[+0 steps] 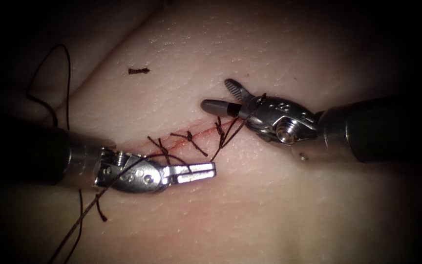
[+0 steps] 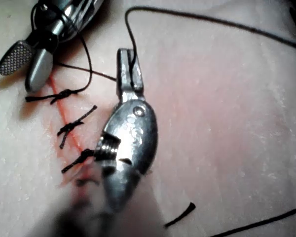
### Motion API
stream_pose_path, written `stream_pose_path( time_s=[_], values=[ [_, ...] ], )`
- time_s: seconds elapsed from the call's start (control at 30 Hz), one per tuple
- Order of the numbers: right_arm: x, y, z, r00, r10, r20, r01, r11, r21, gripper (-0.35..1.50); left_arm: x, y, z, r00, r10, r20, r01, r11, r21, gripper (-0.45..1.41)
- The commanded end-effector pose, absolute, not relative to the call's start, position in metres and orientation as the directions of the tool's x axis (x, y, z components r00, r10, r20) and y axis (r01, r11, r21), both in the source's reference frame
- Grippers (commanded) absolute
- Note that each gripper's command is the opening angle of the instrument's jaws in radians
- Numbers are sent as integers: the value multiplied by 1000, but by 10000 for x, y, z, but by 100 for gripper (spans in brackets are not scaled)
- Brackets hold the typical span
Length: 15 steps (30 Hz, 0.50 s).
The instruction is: Wound Closure
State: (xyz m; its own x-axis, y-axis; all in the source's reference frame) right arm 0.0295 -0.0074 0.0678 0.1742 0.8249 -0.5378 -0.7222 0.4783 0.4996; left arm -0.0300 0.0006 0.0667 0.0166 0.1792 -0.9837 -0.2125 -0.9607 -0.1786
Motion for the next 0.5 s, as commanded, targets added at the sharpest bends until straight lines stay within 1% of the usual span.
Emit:
stream_pose_path(
  time_s=[0.03, 0.1, 0.17, 0.27, 0.37, 0.5],
  values=[
    [299, -83, 694, 182, 834, -521, -724, 472, 503, 81, -306, 0, 672, 17, 181, -983, -210, -961, -181, -45],
    [297, -88, 705, 189, 846, -499, -727, 462, 507, 79, -305, -1, 672, 17, 181, -983, -210, -961, -181, -45],
    [297, -93, 713, 185, 854, -485, -724, 452, 520, 71, -305, -1, 671, 17, 181, -983, -210, -961, -181, -45],
    [299, -98, 718, 182, 864, -470, -717, 443, 538, 69, -305, -2, 671, 17, 181, -983, -210, -961, -181, -45],
    [302, -100, 717, 178, 870, -460, -703, 439, 559, 52, -306, -2, 671, 17, 181, -983, -210, -961, -180, -45],
    [309, -99, 716, 175, 872, -458, -697, 438, 568, 41, -307, -1, 672, 21, 180, -983, -211, -961, -180, -45]
  ],
)
